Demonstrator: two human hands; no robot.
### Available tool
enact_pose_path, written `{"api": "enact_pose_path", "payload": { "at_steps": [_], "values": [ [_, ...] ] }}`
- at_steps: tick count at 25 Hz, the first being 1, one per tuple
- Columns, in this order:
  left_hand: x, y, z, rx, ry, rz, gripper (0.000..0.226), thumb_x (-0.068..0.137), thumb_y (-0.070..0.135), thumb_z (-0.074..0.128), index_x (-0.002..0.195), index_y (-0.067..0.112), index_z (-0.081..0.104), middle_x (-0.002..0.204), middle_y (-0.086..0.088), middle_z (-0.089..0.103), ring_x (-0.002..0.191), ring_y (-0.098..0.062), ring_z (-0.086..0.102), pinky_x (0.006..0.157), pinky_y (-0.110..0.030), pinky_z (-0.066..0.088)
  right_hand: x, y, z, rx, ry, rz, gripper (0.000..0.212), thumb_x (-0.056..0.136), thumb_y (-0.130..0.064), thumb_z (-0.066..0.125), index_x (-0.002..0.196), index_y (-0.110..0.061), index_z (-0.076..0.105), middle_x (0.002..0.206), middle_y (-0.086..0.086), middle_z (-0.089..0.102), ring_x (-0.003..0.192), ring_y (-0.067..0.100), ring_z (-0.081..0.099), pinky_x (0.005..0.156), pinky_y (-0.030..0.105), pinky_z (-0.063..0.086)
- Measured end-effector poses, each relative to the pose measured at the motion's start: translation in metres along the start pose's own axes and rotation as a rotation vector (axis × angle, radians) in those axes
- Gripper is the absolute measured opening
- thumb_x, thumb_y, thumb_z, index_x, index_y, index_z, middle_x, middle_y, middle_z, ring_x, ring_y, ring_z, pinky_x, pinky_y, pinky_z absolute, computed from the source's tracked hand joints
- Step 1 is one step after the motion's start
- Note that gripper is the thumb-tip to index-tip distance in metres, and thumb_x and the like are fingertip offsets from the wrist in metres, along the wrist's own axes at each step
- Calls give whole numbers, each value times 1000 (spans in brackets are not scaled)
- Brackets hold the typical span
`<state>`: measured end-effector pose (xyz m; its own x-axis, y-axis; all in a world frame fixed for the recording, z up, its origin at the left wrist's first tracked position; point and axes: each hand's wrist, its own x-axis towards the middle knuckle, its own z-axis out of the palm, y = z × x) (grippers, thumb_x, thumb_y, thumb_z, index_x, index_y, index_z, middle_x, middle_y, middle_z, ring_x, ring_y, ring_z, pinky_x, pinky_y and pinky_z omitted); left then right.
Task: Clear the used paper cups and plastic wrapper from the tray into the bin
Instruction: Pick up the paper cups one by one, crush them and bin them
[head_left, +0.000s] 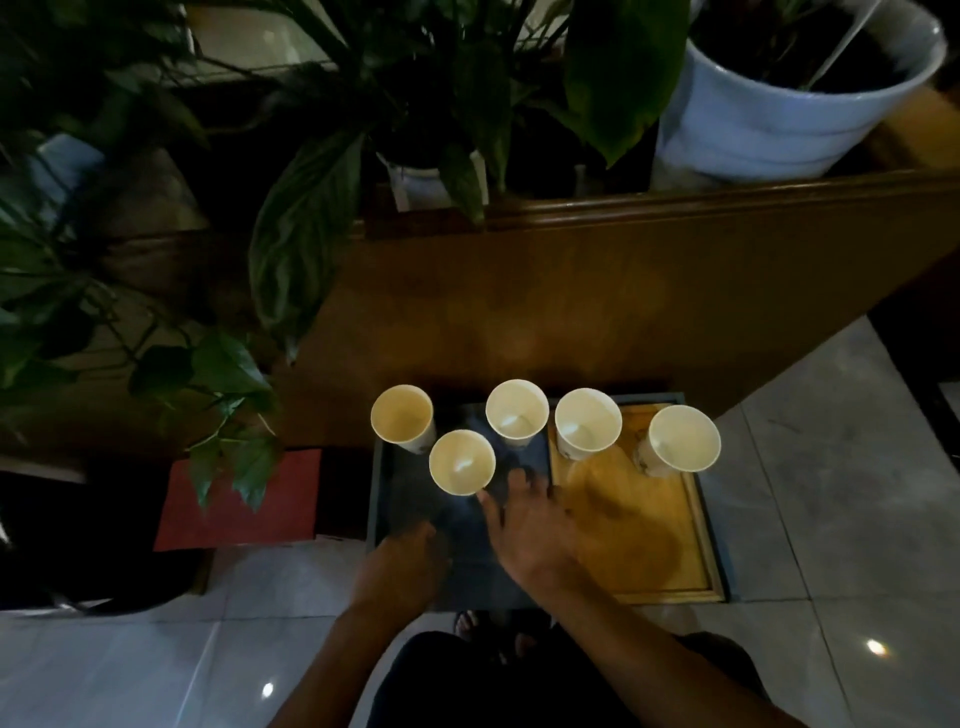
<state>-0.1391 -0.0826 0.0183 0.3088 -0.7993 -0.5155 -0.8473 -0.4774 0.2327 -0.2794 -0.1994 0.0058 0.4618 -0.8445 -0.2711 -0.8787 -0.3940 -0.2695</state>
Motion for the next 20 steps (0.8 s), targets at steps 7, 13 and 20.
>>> {"api": "enact_pose_path", "payload": {
  "at_steps": [7, 13, 20],
  "values": [
    [-11, 19, -31, -80, 201, -54, 32, 89, 32, 71, 117, 15, 65, 109, -2, 72, 90, -12, 71, 70, -12, 44, 3, 5, -2, -20, -46, -5, 95, 73, -92, 31, 136, -25, 53, 146, 6, 57, 131, 32, 54, 101, 48, 43],
    [28, 30, -46, -93, 273, 19, 75, 87, 47, 68, 148, 30, 27, 158, 2, 27, 136, -24, 45, 96, -40, 54, 0, 12, -8, 43, -24, -13, 97, 70, -100, 23, 127, -29, 57, 132, 4, 66, 119, 30, 63, 94, 45, 52],
    [73, 44, -42, 13, 195, 39, 97, 84, 37, 73, 156, 32, 9, 166, -1, 5, 152, -32, 14, 115, -49, 37, -10, 48, -58, 92, 35, 40, 53, 94, -67, 45, 126, -28, 60, 105, -4, 72, 89, 12, 66, 80, 22, 49]
  ]
}}
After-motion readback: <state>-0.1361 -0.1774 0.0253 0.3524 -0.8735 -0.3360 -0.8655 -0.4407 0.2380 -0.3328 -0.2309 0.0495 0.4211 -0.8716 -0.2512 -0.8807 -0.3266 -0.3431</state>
